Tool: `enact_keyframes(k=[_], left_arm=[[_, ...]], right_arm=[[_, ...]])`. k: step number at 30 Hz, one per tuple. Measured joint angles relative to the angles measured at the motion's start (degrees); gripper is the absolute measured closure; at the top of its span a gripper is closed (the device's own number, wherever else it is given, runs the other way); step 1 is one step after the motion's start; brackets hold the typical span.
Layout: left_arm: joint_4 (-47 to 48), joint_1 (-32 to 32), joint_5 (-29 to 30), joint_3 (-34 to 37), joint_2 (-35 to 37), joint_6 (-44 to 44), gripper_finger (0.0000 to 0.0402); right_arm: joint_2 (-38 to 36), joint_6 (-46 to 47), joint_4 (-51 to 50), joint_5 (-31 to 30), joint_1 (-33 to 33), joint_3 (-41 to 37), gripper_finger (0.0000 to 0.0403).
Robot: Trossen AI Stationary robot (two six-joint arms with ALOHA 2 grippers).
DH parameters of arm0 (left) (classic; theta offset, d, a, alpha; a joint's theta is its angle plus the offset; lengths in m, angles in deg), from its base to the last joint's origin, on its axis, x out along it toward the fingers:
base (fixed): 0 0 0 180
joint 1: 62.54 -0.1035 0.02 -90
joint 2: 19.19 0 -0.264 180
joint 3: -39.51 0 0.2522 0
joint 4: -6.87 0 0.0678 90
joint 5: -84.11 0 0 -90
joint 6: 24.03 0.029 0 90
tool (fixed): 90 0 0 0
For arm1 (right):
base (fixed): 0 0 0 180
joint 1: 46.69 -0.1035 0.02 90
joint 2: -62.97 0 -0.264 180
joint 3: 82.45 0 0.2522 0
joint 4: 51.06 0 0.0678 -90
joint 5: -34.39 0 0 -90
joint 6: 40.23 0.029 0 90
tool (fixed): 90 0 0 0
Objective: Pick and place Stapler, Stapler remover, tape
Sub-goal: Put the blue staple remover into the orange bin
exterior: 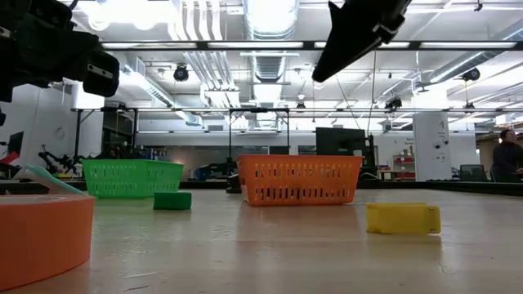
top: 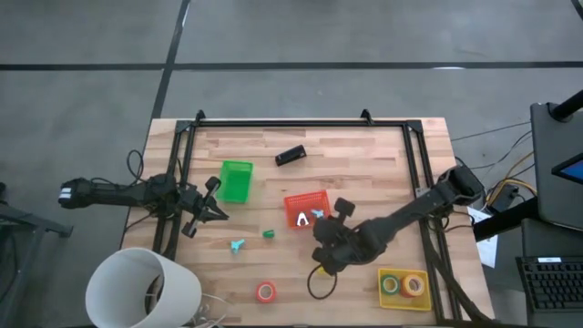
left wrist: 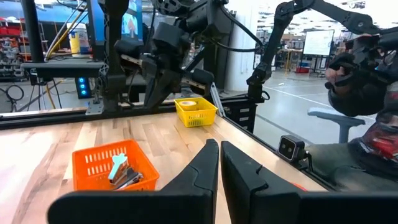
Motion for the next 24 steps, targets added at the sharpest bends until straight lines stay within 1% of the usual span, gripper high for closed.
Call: enact_keyframes(k=[8, 13, 17, 19, 21, 24], left_arm=[[0.02, 0.00, 0.00, 0.00, 0.00, 0.00, 0.0378], [0.04, 0.00, 0.00, 0.00, 0.00, 0.00, 0.0378], [0.02, 0.00, 0.00, 0.00, 0.00, 0.01, 0.0378], [-1.10, 0.00, 0.81, 0.00, 0.00, -0.01, 0.0378], [-3.73, -0.02, 1.79, 0.00, 0.00, -1.02, 0.0378], [-5.57, 0.11, 1.85, 0.00, -0.04, -5.92, 0.0378]], right_arm=[[-0.53, -1.84, 0.04, 0.26, -2.21, -0.04, 0.0395], [-0.68, -4.59, 1.00, -1.55, -2.88, -0.05, 0.0395], [-0.79, -5.83, 1.94, 0.63, -2.75, -0.06, 0.0395], [-0.79, -9.32, 4.45, 2.57, -2.51, -0.12, 0.0395], [-1.02, -14.76, 8.61, 4.87, -2.26, -0.52, 0.0395], [-2.01, -23.42, 16.67, 8.91, -1.53, -1.75, 0.0395]])
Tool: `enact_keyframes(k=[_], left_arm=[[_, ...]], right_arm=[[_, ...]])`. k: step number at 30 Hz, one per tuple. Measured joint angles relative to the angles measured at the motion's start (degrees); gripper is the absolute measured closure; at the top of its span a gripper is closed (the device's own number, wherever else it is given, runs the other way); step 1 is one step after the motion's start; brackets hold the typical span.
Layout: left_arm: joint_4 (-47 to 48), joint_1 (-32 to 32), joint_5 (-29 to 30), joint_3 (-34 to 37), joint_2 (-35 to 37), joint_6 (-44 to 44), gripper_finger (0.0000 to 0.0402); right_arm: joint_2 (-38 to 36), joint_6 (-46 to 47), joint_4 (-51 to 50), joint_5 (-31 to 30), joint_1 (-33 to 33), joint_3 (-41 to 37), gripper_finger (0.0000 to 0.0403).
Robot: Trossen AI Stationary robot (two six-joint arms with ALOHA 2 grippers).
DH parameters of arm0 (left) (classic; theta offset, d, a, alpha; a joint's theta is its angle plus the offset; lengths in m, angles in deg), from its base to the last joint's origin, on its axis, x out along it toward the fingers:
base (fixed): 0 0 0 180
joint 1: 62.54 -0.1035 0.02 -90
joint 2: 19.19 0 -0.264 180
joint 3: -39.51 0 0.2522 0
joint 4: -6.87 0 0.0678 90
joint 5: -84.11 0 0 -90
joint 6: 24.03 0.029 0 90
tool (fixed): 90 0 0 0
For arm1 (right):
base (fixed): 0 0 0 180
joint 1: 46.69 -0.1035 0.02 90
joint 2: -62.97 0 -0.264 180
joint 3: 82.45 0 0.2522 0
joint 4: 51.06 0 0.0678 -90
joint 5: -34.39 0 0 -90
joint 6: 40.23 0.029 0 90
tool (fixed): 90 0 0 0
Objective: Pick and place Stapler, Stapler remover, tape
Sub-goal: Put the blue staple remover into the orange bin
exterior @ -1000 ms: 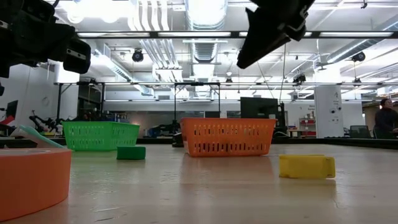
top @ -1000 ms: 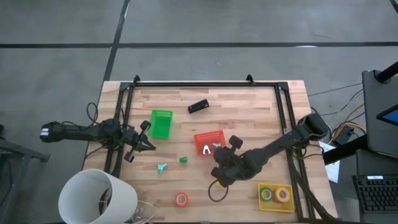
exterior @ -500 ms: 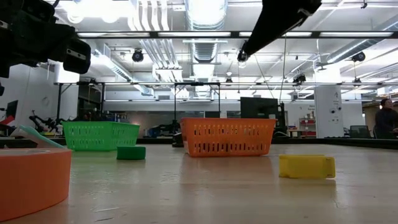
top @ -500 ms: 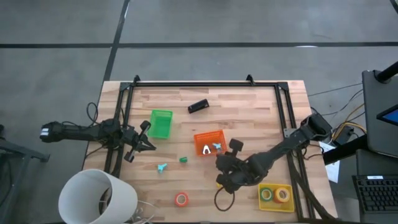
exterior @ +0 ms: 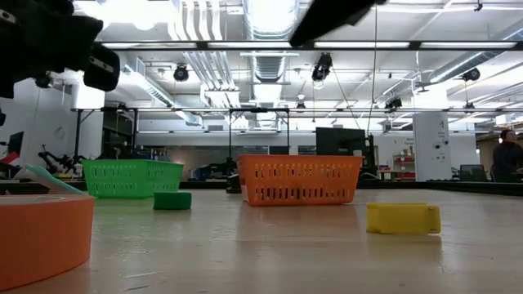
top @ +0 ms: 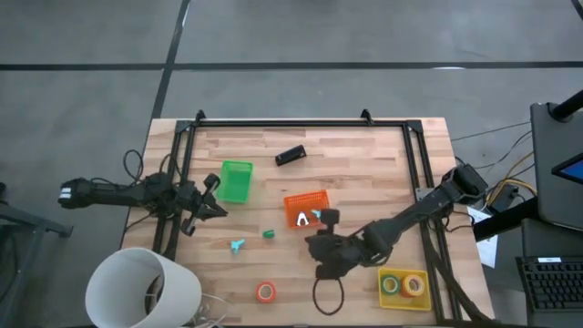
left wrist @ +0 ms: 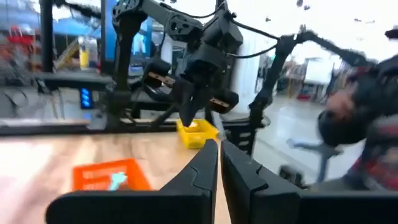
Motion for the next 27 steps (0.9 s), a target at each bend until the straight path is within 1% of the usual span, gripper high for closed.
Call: enact_keyframes(k=[2, 5, 8, 10, 12, 16, 20, 22, 24, 27], left_arm=[[-1.83, 0.00, 0.10, 0.00, -0.03, -5.68, 0.0378], [-6.04, 0.00, 1.86, 0.00, -0.14, -12.94, 0.0378], [-8.69, 0.02, 4.11, 0.00, -0.42, -21.05, 0.0378], [-9.64, 0.02, 5.70, 0.00, -0.58, -23.58, 0.0378], [-10.07, 0.13, 7.08, 0.00, -0.85, -22.92, 0.0378], [-10.04, 0.27, 13.28, 0.00, -2.45, -23.82, 0.0378], [-9.05, 1.07, 14.39, -0.25, -6.17, -26.74, 0.0375], [-4.91, 2.62, 15.49, -1.67, -8.91, -27.42, 0.0366], [-0.61, 4.85, 17.89, -4.69, -11.65, -27.76, 0.0352], [12.10, 8.58, 23.52, -9.70, -16.06, -28.52, 0.0326]], right_arm=[[-1.65, -5.21, 5.36, 4.77, 1.23, -2.00, 0.0395], [-5.25, -10.15, 14.39, 13.74, 4.14, -7.01, 0.0395], [-9.61, -14.73, 22.91, 19.50, 6.68, -13.71, 0.0395], [-12.79, -14.74, 25.66, 20.45, 8.15, -17.73, 0.0395], [-16.25, -13.48, 26.98, 20.81, 9.62, -21.44, 0.0394], [-23.21, -12.75, 28.95, 20.59, 12.19, -28.37, 0.0394], [-29.64, -10.93, 31.80, 20.83, 13.68, -34.10, 0.0394], [-32.23, -9.09, 33.16, 20.69, 14.06, -36.46, 0.0394], [-34.14, -8.26, 34.90, 20.38, 14.13, -38.67, 0.0394], [-36.28, -6.83, 37.47, 20.77, 13.94, -41.28, 0.0394]])
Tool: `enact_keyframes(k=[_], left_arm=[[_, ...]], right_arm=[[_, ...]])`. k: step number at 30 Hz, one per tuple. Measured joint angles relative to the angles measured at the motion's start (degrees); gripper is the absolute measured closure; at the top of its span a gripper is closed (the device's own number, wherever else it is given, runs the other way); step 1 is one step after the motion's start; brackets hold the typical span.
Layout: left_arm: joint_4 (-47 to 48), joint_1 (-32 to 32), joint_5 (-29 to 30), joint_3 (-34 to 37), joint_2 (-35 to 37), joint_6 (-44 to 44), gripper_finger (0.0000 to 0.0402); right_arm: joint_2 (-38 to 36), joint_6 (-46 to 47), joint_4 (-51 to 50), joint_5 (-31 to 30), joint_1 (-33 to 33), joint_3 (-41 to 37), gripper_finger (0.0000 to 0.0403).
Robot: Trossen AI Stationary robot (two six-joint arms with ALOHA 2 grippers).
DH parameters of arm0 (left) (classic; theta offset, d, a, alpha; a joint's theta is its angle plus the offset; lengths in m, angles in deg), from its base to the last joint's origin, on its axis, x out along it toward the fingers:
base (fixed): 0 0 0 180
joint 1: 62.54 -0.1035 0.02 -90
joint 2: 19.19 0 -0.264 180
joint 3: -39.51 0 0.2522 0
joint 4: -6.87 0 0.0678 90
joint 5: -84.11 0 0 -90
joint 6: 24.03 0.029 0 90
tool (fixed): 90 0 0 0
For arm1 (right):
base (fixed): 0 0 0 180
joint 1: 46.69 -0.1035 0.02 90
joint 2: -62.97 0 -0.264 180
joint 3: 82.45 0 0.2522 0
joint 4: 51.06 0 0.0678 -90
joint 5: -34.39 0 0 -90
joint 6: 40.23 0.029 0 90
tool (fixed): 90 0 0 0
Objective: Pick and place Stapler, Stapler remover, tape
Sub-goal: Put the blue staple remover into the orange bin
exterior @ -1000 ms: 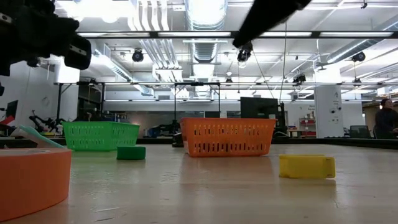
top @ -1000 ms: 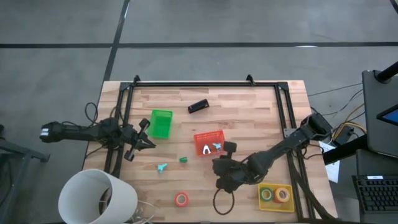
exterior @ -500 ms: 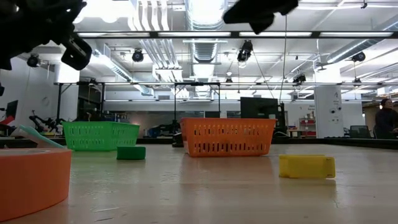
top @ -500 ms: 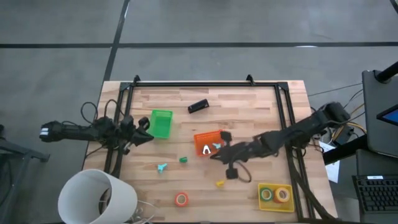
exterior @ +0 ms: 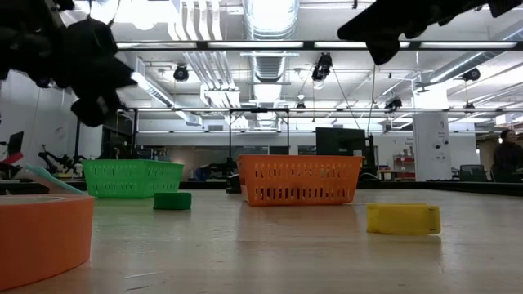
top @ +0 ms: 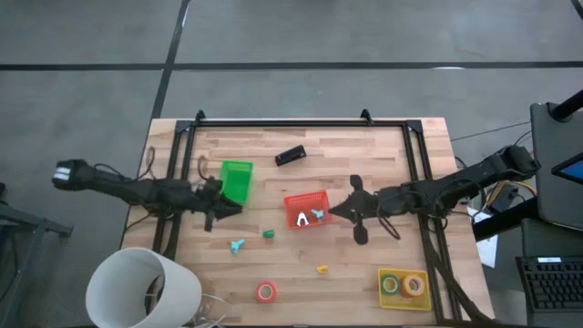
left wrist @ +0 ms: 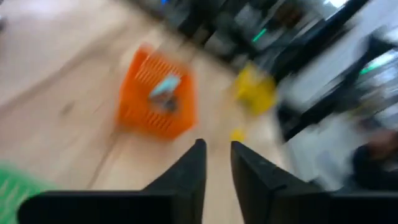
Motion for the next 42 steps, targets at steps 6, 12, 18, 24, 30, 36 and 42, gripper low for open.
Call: enact_keyframes(k=[6, 12, 18, 24, 30, 36, 42], left_arm=[[16.84, 6.94, 4.22, -11.29, -8.25, -5.26, 0.0261], [26.30, 15.96, 6.51, -19.32, -17.31, -1.22, 0.0249], [30.85, 18.86, 10.65, -23.25, -25.87, -9.05, 0.0250], [36.40, 18.66, 10.11, -22.17, -27.97, -21.61, 0.0259], [36.55, 18.64, 8.94, -19.43, -25.95, -32.98, 0.0280], [34.93, 18.59, 6.94, -14.84, -24.04, -43.87, 0.0293], [19.55, 18.61, 4.99, -9.42, -23.83, -45.70, 0.0289]], right_arm=[[-0.90, 2.58, 0.23, -0.19, 0.07, -1.88, 0.0394], [-0.80, 3.23, 0.39, -0.24, 0.04, -2.31, 0.0394], [-0.80, 5.43, 0.40, -0.19, 0.03, -3.03, 0.0394], [-0.80, 5.83, 0.72, -0.18, 0.00, -3.04, 0.0394], [-0.80, 5.81, 0.99, -0.16, -0.09, -3.04, 0.0394], [-0.80, 5.79, 1.07, -0.16, -0.09, -3.06, 0.0394], [-0.80, 5.58, 1.16, -0.17, -0.09, -3.43, 0.0394]])
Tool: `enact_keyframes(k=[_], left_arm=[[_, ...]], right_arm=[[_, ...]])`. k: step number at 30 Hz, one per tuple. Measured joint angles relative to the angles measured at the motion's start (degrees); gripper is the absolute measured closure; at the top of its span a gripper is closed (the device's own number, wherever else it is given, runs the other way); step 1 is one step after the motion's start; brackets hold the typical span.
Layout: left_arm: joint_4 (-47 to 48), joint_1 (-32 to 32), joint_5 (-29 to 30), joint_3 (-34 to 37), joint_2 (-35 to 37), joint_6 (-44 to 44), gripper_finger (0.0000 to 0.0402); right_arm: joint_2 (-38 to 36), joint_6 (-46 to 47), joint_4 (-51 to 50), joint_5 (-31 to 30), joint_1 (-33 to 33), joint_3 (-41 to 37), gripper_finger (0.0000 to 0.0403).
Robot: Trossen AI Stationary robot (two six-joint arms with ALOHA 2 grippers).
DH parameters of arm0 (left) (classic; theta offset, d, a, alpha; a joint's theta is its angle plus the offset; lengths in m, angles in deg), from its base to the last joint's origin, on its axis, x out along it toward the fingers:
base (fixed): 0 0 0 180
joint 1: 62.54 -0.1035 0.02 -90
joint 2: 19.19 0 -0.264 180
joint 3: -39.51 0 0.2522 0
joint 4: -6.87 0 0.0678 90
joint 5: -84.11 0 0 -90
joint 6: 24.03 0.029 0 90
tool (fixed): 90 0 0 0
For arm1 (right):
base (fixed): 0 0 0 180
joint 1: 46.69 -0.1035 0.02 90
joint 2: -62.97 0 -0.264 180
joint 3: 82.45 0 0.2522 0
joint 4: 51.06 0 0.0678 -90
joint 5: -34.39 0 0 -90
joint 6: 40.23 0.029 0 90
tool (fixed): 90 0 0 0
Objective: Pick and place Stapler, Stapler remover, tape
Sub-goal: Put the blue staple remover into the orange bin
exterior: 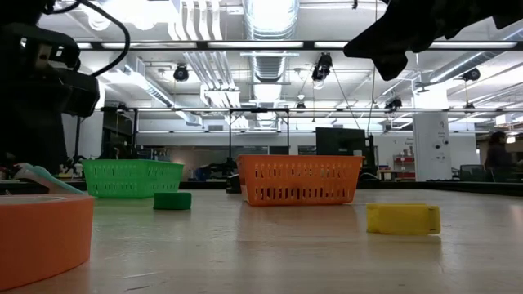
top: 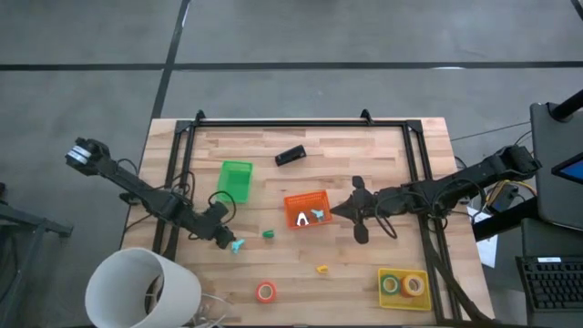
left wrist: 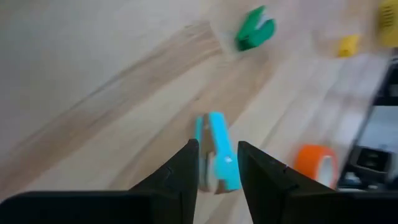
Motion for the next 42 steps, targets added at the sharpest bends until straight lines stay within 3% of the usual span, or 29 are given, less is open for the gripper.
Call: enact_keyframes(k=[3, 11, 24, 42], left_arm=[[-5.04, 0.01, -0.61, 1.74, 0.11, -0.29, 0.0290], [-5.18, 0.04, -3.45, 4.49, 0.23, -5.42, 0.0289], [-7.46, 0.24, -5.09, 4.69, -0.05, -5.28, 0.0300], [-13.73, 0.26, -3.99, 4.76, -2.52, -0.40, 0.0395]], right_arm=[[0.00, -0.01, 0.00, -0.01, 0.00, -0.04, 0.0394], [0.00, 0.00, 0.05, -0.01, 0.00, -0.09, 0.0394], [0.00, 0.02, 0.04, -0.04, 0.00, -0.25, 0.0394], [0.00, 0.02, 0.04, -0.16, 0.00, -0.72, 0.0394]])
